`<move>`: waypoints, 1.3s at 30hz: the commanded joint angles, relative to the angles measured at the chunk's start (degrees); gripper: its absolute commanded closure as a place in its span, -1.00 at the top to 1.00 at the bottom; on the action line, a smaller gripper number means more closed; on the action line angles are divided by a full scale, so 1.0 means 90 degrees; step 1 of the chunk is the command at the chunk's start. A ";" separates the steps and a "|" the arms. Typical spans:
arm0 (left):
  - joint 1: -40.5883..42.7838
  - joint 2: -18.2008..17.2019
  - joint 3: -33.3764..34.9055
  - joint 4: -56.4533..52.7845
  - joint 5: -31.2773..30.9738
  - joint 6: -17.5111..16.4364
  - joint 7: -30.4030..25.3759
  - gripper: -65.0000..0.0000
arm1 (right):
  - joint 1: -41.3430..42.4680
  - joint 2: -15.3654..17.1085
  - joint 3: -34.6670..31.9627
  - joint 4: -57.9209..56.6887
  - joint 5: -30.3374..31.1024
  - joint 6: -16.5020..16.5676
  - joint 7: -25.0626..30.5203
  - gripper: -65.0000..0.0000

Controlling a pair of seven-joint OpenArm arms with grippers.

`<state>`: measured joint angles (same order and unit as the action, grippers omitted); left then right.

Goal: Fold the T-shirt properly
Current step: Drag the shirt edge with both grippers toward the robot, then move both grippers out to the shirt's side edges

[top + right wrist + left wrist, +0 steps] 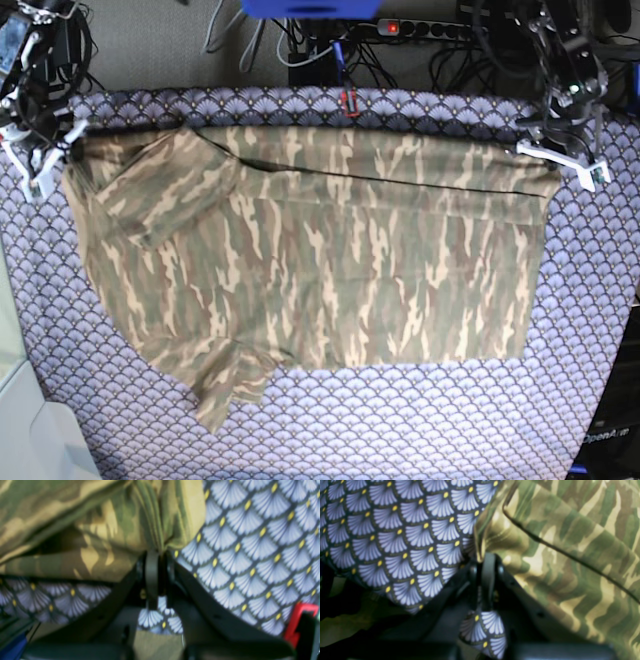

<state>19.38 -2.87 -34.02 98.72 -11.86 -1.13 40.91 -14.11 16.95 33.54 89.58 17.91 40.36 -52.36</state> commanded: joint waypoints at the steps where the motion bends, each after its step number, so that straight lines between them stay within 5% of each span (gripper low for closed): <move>1: 0.0001 -0.0096 -0.0034 0.0103 0.0092 0.0091 -0.0193 -0.98 | 0.0029 0.0144 0.0088 0.0113 -0.0110 -0.0040 0.0069 -1.00; 16: 0.0177 -0.0086 -0.0015 -0.0199 0.0082 0.0081 -0.0154 -0.95 | -0.0098 0.0124 0.0088 0.0073 -0.0110 -0.0040 0.0040 -0.93; 25: 0.0382 -0.0086 -0.0015 -0.0150 0.0082 0.0081 -0.0154 0.04 | -0.0059 0.0017 0.0293 0.0093 -0.0110 -0.0040 -0.0390 -0.15; 39: 0.0831 -0.0037 -0.0054 0.0826 0.0082 0.0081 -0.0154 0.08 | -0.0029 0.0358 0.1123 0.0113 -0.0110 -0.0040 -0.0429 -0.02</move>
<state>26.81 -2.81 -34.35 105.06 -10.98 -0.23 40.60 -14.61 19.25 43.24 89.58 16.49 40.25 -56.80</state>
